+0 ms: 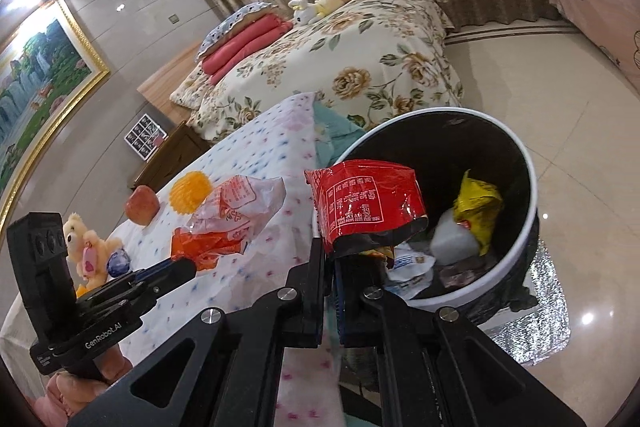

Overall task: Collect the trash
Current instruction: 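Carry the red packet with the right tool over the bin while the left tool holds the pink wrapper, then open both tools over the bin to drop the red packet and pink wrapper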

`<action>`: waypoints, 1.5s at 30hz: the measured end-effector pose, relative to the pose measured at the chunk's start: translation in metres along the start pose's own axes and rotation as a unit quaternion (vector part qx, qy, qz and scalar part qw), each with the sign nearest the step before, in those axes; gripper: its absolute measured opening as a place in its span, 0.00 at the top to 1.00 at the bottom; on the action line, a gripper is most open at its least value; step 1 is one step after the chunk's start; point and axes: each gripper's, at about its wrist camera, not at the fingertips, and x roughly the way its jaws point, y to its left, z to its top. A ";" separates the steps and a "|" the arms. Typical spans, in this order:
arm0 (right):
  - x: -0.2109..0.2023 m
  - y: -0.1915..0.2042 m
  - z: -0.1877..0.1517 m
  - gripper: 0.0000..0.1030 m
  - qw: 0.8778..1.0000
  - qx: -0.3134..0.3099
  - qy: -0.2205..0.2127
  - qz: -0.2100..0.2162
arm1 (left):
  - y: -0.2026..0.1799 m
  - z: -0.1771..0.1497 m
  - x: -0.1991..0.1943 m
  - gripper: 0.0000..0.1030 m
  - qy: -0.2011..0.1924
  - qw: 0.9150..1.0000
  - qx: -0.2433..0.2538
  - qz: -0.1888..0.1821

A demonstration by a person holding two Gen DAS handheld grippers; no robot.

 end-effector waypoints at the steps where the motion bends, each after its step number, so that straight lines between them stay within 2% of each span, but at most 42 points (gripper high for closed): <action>1: 0.000 -0.002 0.001 0.96 1.000 0.001 0.000 -0.001 | -0.002 0.002 0.003 0.84 0.002 1.000 0.002 0.000; 19: 0.013 -0.039 0.020 0.96 0.999 0.019 0.000 -0.027 | -0.037 0.024 0.039 0.84 0.021 0.999 0.027 0.010; 45: 0.024 -0.055 0.029 0.93 0.999 0.025 0.010 -0.037 | -0.054 0.031 0.061 0.83 0.036 0.999 0.034 0.019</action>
